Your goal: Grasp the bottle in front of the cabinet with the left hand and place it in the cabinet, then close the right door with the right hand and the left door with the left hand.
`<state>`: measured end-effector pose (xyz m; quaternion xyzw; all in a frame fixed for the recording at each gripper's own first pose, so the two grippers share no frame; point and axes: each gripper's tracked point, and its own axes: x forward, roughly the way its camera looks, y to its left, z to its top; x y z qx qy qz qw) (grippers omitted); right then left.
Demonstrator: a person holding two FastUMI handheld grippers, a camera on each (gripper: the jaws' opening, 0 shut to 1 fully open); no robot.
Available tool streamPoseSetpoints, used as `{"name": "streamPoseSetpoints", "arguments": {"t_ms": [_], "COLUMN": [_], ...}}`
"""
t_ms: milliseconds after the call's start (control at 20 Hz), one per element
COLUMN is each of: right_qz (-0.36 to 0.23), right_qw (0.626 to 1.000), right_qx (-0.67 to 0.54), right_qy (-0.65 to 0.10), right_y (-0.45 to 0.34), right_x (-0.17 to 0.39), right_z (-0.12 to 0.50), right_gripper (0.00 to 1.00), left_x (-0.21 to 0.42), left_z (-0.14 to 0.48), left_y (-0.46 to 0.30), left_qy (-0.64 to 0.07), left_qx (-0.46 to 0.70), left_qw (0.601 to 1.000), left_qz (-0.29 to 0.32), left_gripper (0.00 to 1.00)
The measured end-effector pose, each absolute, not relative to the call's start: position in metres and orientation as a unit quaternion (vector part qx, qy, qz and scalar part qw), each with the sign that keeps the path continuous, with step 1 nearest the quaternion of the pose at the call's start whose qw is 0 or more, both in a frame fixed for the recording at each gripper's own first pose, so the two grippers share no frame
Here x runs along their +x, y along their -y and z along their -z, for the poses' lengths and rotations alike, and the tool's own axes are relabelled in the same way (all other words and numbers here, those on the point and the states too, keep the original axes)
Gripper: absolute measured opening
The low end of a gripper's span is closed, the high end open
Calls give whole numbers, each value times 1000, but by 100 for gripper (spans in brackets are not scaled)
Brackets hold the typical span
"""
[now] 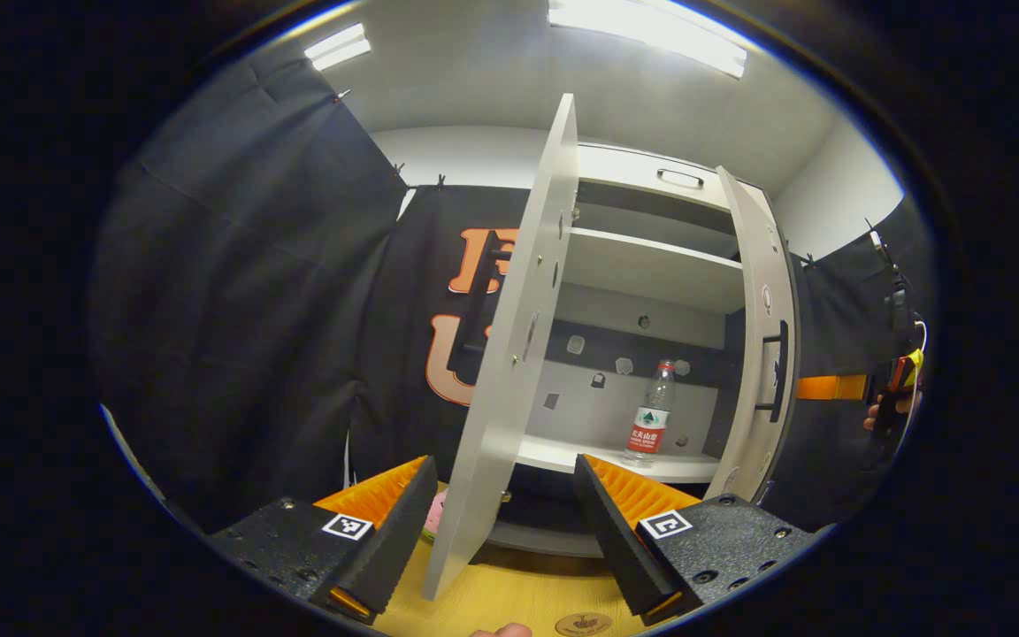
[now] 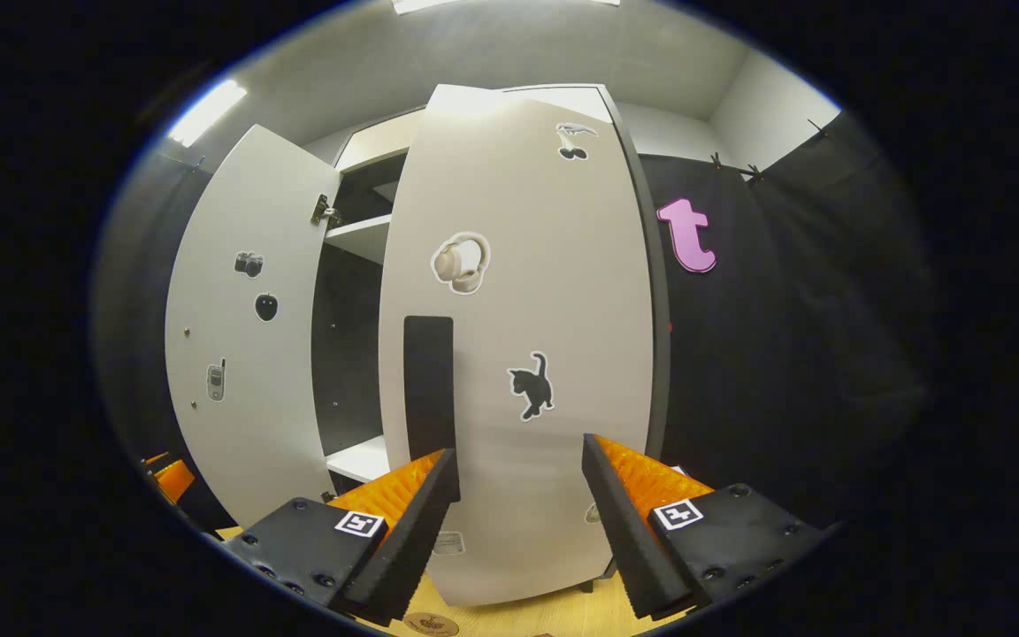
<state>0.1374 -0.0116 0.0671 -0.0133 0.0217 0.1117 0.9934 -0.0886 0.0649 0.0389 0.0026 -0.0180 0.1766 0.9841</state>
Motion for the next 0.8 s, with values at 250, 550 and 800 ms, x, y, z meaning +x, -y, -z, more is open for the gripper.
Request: {"name": "streamPoseSetpoints", "arguments": {"t_ms": [250,550,800], "right_qz": [-117,-117,-110], "right_qw": [992,992,993], "right_qx": [-10,-10,-10], "right_qy": [-34,-40,-34], "right_y": [0,-10,-15], "right_x": [152,168,174], "right_z": [-57,-53,-52], "right_gripper": [95,94,94], "left_x": [-106,-119,-107], "left_z": [-60,-78,-95], "left_y": [-105,-161,-190], "left_qy": [50,69,76], "left_qx": [5,-11,-14], "left_qw": [971,952,951], "left_qz": [-233,-297,-301], "left_gripper": [97,94,94]}}
